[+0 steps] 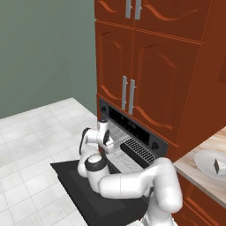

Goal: Take the baked cake out of the oven and place it on the plate for cooling. Then close the oven door.

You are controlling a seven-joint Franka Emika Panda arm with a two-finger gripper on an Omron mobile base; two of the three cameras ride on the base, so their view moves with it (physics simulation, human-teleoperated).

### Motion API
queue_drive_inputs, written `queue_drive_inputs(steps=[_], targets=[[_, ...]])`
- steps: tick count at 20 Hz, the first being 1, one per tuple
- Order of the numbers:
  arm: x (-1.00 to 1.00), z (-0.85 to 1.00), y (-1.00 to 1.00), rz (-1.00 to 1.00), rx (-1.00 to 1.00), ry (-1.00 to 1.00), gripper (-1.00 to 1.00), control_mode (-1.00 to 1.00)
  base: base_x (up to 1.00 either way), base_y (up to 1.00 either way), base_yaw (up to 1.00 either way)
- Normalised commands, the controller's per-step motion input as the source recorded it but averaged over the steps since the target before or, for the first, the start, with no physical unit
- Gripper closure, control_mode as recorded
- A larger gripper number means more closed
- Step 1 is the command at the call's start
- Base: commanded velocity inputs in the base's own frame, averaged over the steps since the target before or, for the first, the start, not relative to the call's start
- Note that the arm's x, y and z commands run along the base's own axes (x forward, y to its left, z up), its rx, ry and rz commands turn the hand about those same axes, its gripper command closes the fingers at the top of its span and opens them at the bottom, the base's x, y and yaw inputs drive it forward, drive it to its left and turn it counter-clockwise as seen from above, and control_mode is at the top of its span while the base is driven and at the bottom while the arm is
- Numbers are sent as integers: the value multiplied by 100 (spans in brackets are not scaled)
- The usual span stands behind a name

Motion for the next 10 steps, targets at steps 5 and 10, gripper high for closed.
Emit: queue_drive_inputs(steps=[5, 10], targets=[[-57, -3, 31, 7, 0, 0, -100, -100, 0, 0, 0], [-64, -4, 28, 6, 0, 0, -100, -100, 0, 0, 0]])
